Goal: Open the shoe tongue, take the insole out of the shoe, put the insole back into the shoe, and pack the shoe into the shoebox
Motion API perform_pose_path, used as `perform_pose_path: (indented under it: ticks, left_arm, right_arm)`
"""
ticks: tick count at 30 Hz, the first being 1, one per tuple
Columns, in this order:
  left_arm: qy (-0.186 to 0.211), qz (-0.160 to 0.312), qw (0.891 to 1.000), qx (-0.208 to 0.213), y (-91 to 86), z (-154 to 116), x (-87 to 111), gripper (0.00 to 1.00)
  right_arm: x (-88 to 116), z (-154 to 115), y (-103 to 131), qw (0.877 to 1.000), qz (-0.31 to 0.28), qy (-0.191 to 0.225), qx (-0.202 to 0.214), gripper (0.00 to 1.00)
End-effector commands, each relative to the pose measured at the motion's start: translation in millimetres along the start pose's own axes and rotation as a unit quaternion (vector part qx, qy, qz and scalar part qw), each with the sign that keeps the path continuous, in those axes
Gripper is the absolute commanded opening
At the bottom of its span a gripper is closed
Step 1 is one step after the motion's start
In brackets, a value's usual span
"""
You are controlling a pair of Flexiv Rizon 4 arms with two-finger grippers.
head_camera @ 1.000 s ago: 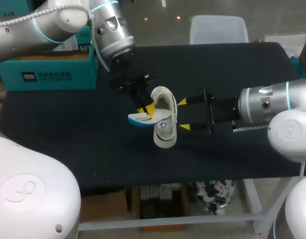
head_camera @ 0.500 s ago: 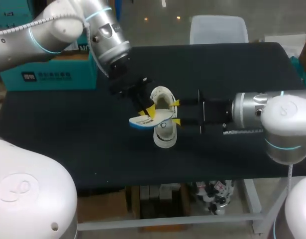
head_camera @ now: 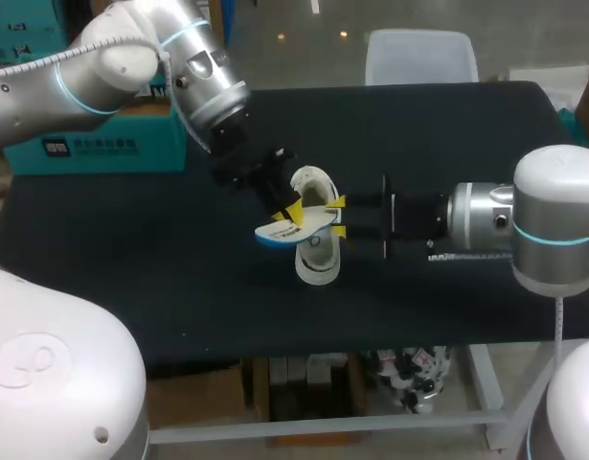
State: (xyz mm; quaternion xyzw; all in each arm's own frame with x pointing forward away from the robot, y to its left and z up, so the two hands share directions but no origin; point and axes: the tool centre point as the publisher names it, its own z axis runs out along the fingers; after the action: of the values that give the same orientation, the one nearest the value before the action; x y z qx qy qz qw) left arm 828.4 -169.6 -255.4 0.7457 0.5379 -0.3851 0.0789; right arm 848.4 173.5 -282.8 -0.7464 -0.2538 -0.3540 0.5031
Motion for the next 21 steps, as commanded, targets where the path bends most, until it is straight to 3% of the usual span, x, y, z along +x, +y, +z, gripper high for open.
perform_pose_path:
  ticks: [1, 5, 9, 10, 18, 19, 21]
  left_arm:
    - [-0.010, 0.002, 1.000, 0.003, 4.5, 4.4, 3.4, 0.00]
    - [-0.017, 0.002, 1.000, -0.001, 6.5, 5.2, 2.1, 0.00]
    - [-0.024, 0.003, 1.000, -0.004, 7.4, 5.0, 1.8, 0.00]
    - [-0.025, 0.003, 1.000, -0.004, 7.9, 5.0, 2.0, 0.00]
    - [-0.037, -0.009, 0.999, -0.005, 9.0, 4.4, 3.8, 0.00]
    - [-0.038, -0.015, 0.999, -0.011, 8.4, 3.6, 4.4, 0.03]
    - [-0.051, -0.023, 0.998, -0.022, 6.2, 2.3, 6.5, 0.29]
  right_arm:
    - [-3.0, 0.7, 2.8, 0.999, -0.001, 0.012, 0.041, 0.32]
    - [-2.5, 4.1, 3.3, 0.999, -0.002, 0.014, 0.052, 0.25]
    - [-1.9, 5.4, 3.2, 0.998, -0.003, 0.014, 0.056, 0.02]
    - [-1.9, 5.6, 3.4, 0.998, -0.003, 0.014, 0.056, 0.00]
    - [-1.5, 8.3, 3.3, 0.998, -0.008, 0.019, 0.063, 0.00]
    - [-1.4, 7.9, 3.2, 0.998, -0.008, 0.022, 0.064, 0.00]
    - [-0.8, 7.1, 2.5, 0.998, -0.010, 0.027, 0.064, 0.00]
